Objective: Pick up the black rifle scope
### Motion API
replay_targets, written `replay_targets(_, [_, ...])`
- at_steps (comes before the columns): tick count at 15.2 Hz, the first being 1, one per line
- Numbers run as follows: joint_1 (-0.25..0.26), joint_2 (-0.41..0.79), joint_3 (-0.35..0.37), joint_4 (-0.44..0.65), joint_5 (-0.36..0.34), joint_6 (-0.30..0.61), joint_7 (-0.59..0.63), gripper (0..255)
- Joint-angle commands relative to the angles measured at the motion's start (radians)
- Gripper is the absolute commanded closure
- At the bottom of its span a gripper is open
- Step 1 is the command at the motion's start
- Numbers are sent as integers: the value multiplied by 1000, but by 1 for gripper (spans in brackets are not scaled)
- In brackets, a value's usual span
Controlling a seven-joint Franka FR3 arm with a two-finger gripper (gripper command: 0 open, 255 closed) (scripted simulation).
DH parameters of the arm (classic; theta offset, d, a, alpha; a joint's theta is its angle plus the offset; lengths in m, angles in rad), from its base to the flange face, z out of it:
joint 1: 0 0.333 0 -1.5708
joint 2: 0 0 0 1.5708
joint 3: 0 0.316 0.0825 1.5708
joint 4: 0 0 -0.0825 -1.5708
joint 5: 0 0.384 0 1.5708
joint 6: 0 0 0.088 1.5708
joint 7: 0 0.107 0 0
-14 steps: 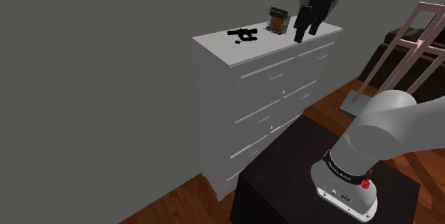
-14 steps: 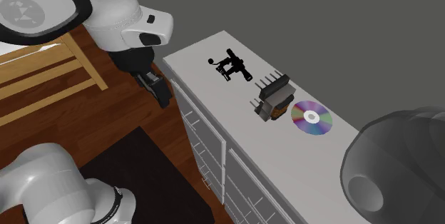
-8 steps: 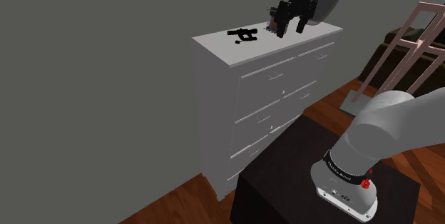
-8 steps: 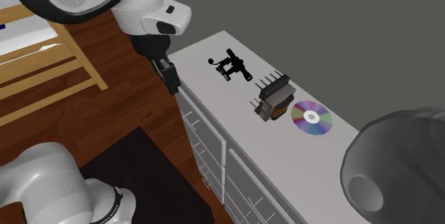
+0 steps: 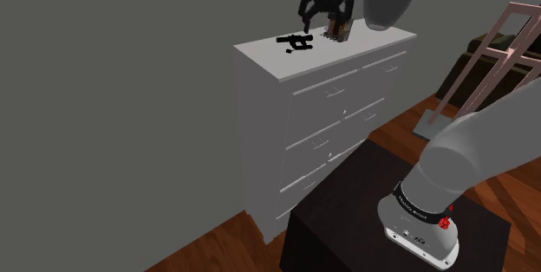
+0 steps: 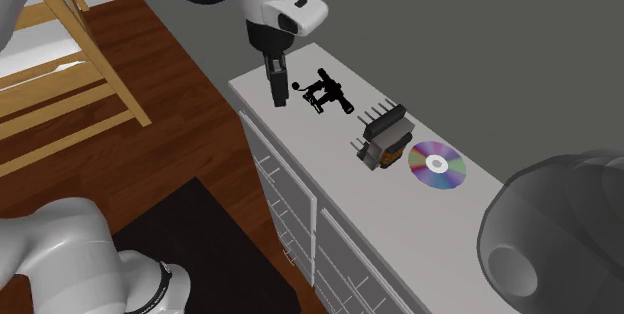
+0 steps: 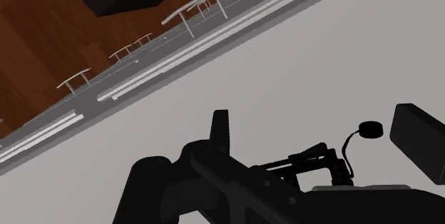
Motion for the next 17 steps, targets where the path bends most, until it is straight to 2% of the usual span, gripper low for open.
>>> replay_targets(1, [-17,85,5,67,14,16,91,0])
replay_targets(10, [-76,406,-29,391,63,14,422,0])
replay_targets(17, [-74,395,-28,284,65,110,410,0])
